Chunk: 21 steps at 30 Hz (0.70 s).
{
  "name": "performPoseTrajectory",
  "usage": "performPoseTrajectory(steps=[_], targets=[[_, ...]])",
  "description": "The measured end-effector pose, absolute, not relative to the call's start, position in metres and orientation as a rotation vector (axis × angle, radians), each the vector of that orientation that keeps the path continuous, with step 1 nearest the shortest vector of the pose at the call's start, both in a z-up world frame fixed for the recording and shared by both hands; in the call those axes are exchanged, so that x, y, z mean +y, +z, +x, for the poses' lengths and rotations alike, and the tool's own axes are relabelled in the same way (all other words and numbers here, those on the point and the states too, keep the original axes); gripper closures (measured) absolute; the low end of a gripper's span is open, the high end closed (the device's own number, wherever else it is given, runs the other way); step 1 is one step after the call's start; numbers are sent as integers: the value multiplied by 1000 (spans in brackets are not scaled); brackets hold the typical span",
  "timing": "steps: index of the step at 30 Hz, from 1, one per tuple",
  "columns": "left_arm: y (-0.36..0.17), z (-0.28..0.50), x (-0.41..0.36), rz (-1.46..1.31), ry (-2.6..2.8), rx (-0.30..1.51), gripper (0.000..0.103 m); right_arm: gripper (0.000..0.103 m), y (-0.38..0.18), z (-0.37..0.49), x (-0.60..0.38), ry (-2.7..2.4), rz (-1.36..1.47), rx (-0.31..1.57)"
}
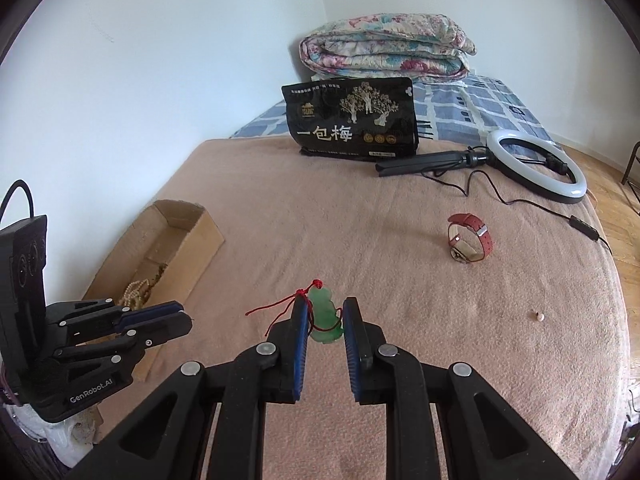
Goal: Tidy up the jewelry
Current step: 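Carry the pearl and green pendant over the cardboard box with both tools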
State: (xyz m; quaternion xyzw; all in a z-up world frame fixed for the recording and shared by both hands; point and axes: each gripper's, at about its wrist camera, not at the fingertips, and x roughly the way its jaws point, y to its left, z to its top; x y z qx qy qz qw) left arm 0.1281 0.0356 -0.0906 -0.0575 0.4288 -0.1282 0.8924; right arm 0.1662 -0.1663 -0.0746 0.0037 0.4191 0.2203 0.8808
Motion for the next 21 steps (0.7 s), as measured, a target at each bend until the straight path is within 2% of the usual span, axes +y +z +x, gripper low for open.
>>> performPoseTrajectory(steps=[21], targets=[[-50, 141, 147, -139, -85, 807, 94, 87, -42, 171, -75, 607, -5, 810]])
